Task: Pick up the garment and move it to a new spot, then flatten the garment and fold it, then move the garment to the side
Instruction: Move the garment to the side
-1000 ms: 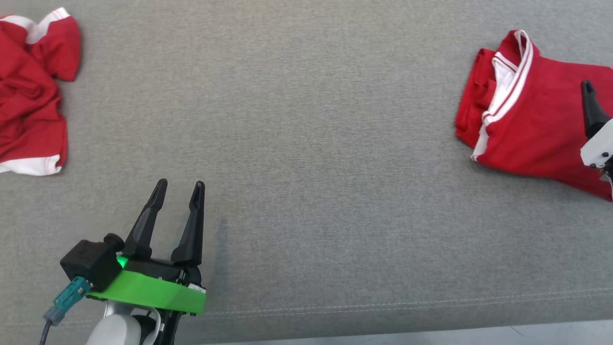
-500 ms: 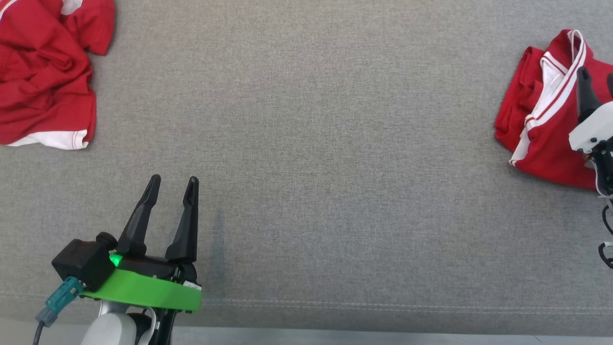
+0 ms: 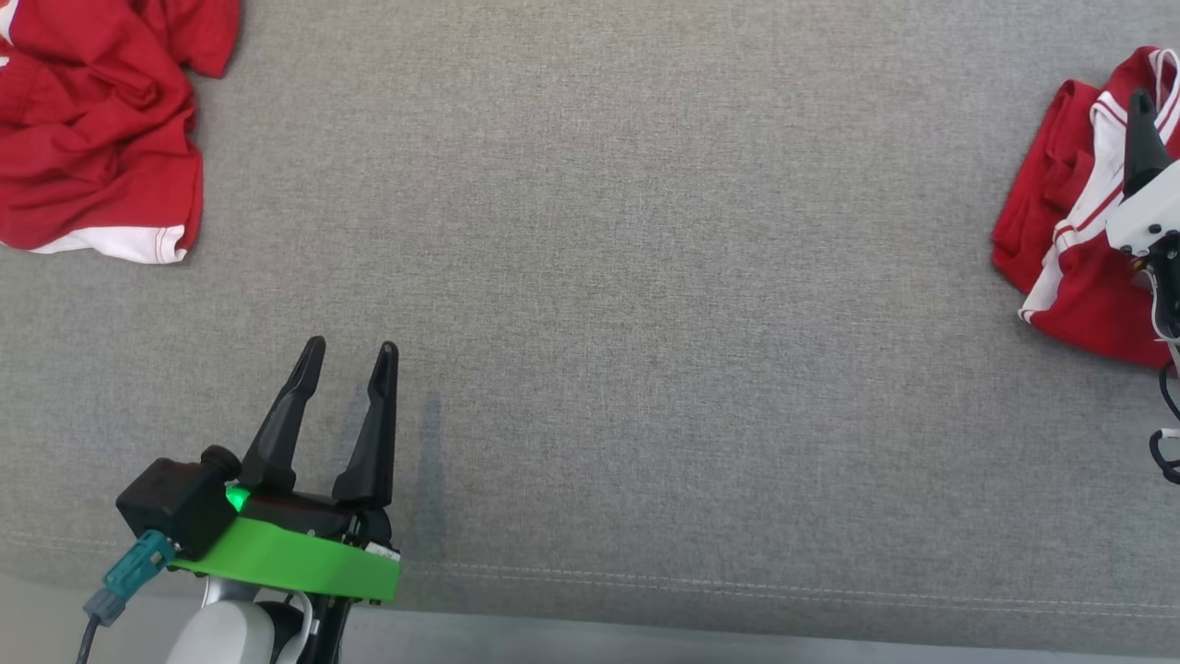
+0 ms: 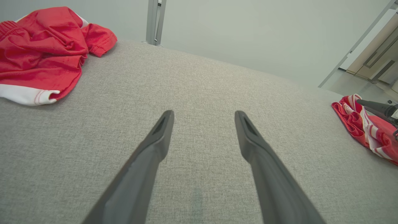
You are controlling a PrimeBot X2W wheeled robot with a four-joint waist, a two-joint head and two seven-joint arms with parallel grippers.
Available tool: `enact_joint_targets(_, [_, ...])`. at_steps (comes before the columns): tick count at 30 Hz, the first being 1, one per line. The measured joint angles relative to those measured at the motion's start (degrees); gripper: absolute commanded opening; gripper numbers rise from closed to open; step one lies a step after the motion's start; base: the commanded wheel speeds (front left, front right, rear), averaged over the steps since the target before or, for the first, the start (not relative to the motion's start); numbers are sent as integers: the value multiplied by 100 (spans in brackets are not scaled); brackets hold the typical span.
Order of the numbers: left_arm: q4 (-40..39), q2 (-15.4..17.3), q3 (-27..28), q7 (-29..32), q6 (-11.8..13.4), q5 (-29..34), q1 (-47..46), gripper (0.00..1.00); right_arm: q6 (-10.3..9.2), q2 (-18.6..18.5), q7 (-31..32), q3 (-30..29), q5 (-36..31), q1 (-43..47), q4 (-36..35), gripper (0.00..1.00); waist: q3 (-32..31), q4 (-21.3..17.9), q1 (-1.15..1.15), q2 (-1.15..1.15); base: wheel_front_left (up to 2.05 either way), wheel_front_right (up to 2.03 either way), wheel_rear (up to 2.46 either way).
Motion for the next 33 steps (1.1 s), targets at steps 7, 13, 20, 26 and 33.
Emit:
enact_joint_targets(7, [51,-29,-59,-15,0,0,-22,100,-1,90,83,29,-1,-131,176,97,55,107,0,0,0,0,0])
enact_joint_targets(13, [102,-96,-127,-15,-1,0,-64,100,-27,136,171,48,0,-163,359,97,81,215,0,0,0,0,0])
enact_joint_targets(20, [113,-100,-101,-15,-1,0,-91,100,-26,250,210,169,-19,-248,436,97,71,298,0,0,0,0,0])
enact_joint_targets(26, [162,-155,-56,-15,-2,0,-100,100,24,341,209,282,-80,-286,557,100,-13,309,0,0,0,0,0])
enact_joint_targets(33, [212,-186,49,-15,-2,-1,-99,100,176,382,101,439,-210,-286,588,100,-174,257,0,0,0,0,0])
